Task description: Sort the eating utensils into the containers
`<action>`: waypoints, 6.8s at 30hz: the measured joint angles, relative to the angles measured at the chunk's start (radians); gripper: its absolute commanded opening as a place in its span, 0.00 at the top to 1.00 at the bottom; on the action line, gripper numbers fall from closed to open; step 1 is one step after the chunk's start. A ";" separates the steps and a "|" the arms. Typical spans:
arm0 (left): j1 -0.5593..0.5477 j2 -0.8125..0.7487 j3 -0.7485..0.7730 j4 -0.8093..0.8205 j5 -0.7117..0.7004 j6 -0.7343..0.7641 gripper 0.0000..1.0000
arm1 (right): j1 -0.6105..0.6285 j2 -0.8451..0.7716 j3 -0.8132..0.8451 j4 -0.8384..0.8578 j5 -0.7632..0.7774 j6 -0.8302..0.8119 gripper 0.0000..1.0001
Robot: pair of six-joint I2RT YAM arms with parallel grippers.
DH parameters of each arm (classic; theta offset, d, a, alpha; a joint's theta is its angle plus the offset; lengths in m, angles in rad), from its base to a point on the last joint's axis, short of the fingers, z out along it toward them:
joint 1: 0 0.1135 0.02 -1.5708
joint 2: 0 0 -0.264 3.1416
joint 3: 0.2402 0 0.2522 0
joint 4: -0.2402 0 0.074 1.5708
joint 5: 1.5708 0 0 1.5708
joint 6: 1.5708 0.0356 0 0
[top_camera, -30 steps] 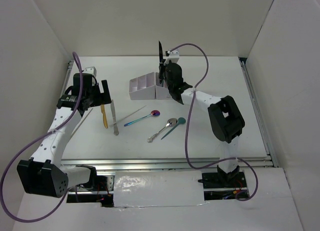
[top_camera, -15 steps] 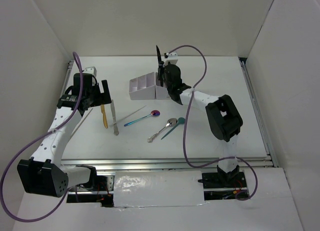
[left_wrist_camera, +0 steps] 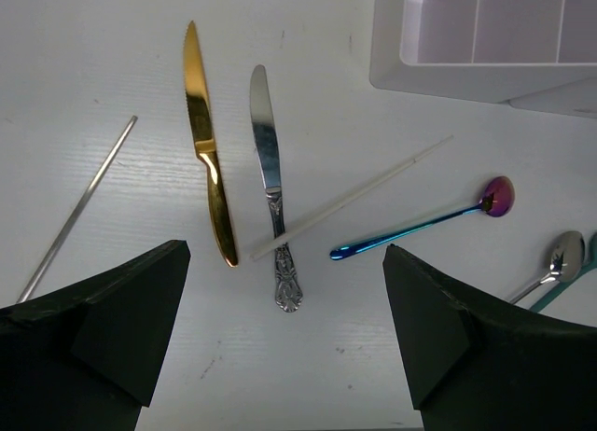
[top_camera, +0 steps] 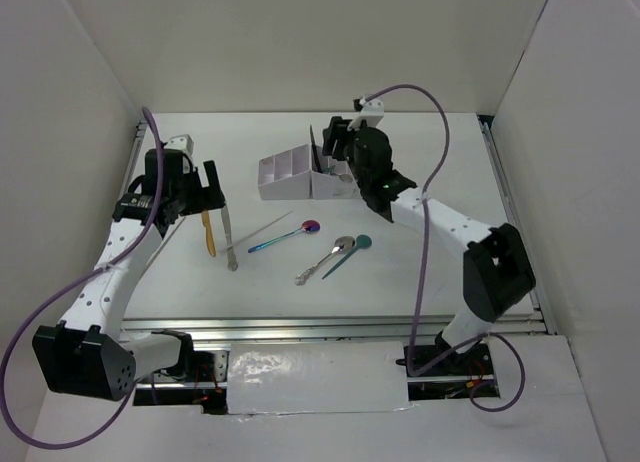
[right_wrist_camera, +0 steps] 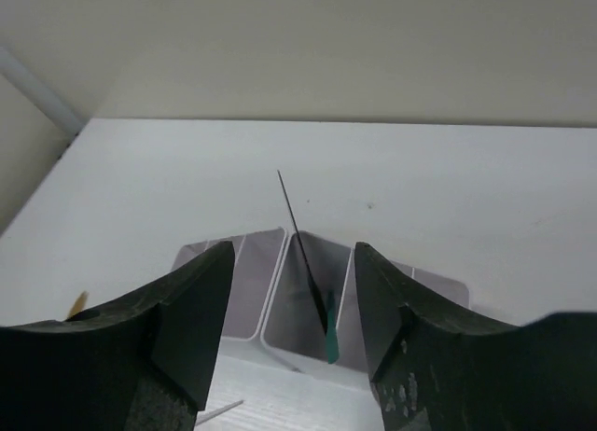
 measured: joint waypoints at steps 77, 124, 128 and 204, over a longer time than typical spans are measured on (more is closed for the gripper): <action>-0.029 -0.229 -0.312 -0.019 -0.047 -0.016 0.01 | 0.192 -0.121 -0.415 -0.573 -0.187 0.811 0.46; -0.139 -0.214 -0.313 -0.019 -0.046 -0.016 0.01 | 0.159 0.150 -0.163 -0.643 0.007 1.035 0.55; -0.139 -0.207 -0.313 -0.019 -0.046 -0.016 0.01 | 0.154 0.152 -0.161 -0.661 0.027 1.058 0.62; -0.138 -0.144 -0.313 -0.021 -0.066 -0.045 0.01 | -0.036 0.012 0.042 -0.217 0.501 0.084 1.00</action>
